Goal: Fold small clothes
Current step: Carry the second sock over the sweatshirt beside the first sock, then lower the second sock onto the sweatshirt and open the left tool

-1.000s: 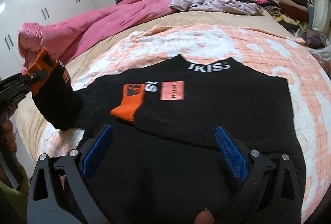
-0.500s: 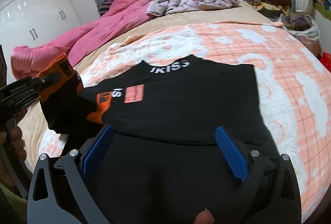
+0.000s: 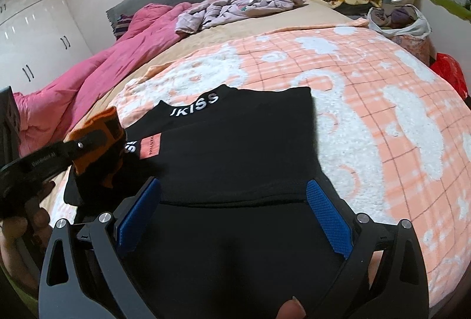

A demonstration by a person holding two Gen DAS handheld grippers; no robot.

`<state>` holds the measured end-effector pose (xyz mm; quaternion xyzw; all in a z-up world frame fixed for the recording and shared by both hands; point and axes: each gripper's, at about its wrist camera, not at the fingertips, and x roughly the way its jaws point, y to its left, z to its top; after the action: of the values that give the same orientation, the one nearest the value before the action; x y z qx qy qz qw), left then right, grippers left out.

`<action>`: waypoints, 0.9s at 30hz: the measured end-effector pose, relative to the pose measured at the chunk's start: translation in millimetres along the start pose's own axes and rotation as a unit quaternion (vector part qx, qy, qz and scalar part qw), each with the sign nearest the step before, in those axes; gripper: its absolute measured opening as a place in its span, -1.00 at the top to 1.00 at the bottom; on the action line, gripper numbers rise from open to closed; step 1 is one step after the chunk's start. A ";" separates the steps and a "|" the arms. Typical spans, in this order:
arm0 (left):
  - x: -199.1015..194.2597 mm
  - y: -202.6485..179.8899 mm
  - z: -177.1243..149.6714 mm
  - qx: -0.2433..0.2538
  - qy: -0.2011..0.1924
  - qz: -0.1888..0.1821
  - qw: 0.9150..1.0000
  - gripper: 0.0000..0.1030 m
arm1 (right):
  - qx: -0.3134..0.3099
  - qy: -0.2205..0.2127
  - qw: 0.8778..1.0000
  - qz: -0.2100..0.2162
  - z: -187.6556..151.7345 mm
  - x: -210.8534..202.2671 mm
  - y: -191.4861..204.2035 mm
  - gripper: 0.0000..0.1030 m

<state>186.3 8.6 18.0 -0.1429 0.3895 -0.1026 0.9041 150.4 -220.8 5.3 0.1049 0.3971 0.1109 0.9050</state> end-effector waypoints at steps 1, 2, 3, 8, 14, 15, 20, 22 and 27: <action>2.3 -1.4 -0.7 0.001 0.003 -0.006 1.000 0.84 | 0.001 0.000 1.000 -0.001 -0.1 -0.9 -0.8 -0.91; 5.5 -2.8 -1.9 0.005 0.010 -0.012 1.000 0.81 | 0.000 -0.001 1.000 -0.004 -0.2 -1.3 -1.3 -0.91; 9.5 -4.1 -4.2 0.007 0.020 -0.021 1.000 0.79 | 0.000 0.000 1.000 -0.006 0.1 -1.0 -1.8 -0.91; 15.6 -2.8 -13.4 0.006 0.043 -0.048 0.998 0.38 | 0.001 0.001 1.000 -0.011 -0.8 0.8 0.0 -0.91; -2.2 6.3 -14.1 0.003 0.028 -0.043 0.999 0.34 | -0.007 0.010 1.000 -0.008 -1.7 8.9 9.2 -0.91; -5.4 11.6 -12.8 -0.001 0.025 -0.035 0.999 0.30 | -0.012 0.014 1.000 -0.004 -3.4 11.5 13.7 -0.91; -20.0 28.6 -8.5 0.009 0.000 0.022 1.000 0.25 | -0.039 0.031 0.999 0.015 -8.5 24.1 37.6 -0.91; -26.8 34.5 -8.8 0.016 -0.011 0.043 0.999 0.14 | -0.051 0.041 0.997 0.030 -10.0 32.1 50.9 -0.91; -39.7 53.3 -7.4 0.013 -0.026 0.077 0.997 -0.06 | -0.082 0.059 0.994 0.046 -9.6 51.3 77.8 -0.90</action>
<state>158.0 69.1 21.9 -0.1030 0.3746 -0.0337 0.9208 168.0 -131.1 -15.2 0.0419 0.4343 0.1910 0.8793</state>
